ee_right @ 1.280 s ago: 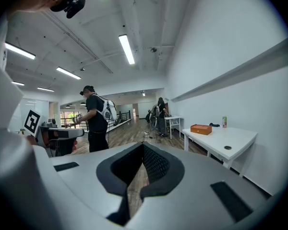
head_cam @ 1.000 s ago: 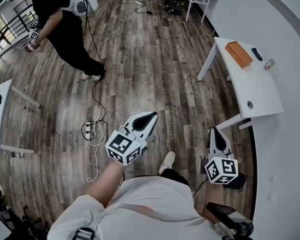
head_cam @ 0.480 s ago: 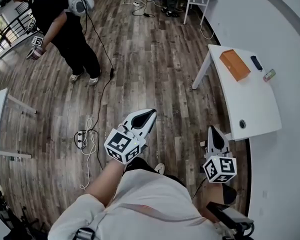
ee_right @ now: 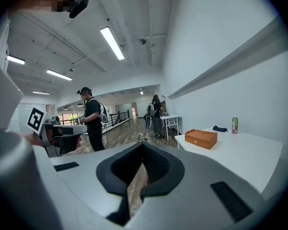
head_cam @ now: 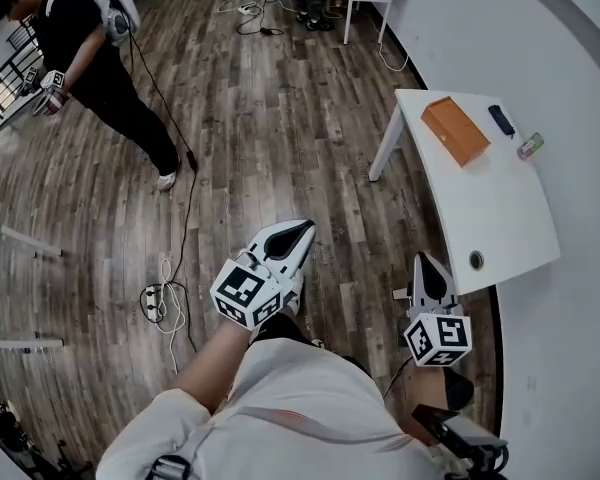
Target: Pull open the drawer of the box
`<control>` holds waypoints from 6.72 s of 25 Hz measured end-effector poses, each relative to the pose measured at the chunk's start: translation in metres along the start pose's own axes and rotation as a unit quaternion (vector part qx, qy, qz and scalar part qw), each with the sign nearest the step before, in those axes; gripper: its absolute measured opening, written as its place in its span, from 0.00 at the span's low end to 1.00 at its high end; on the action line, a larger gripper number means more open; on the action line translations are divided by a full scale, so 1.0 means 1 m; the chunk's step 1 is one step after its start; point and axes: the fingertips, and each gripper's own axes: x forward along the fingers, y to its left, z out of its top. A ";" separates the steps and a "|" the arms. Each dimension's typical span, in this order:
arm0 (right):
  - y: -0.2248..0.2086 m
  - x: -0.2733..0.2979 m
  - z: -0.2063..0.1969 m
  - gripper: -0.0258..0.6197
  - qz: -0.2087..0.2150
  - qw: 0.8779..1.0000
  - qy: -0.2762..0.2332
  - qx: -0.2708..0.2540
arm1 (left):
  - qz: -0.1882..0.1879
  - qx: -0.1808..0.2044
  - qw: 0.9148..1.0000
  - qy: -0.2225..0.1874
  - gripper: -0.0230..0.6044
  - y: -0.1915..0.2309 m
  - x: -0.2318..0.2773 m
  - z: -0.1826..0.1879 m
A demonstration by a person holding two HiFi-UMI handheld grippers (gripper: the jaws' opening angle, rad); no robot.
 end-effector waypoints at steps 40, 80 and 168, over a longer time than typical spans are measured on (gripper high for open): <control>-0.227 0.239 0.076 0.04 -0.235 0.971 -0.017 0.047 | -0.202 0.007 0.978 0.053 0.05 0.163 0.394 0.046; -0.365 0.248 -0.024 0.04 -0.272 0.949 0.089 0.133 | -0.235 0.056 0.911 0.335 0.31 0.039 0.635 -0.210; -0.338 0.244 -0.042 0.04 -0.238 0.957 0.092 0.139 | -0.144 0.009 0.909 0.392 0.16 0.053 0.550 -0.255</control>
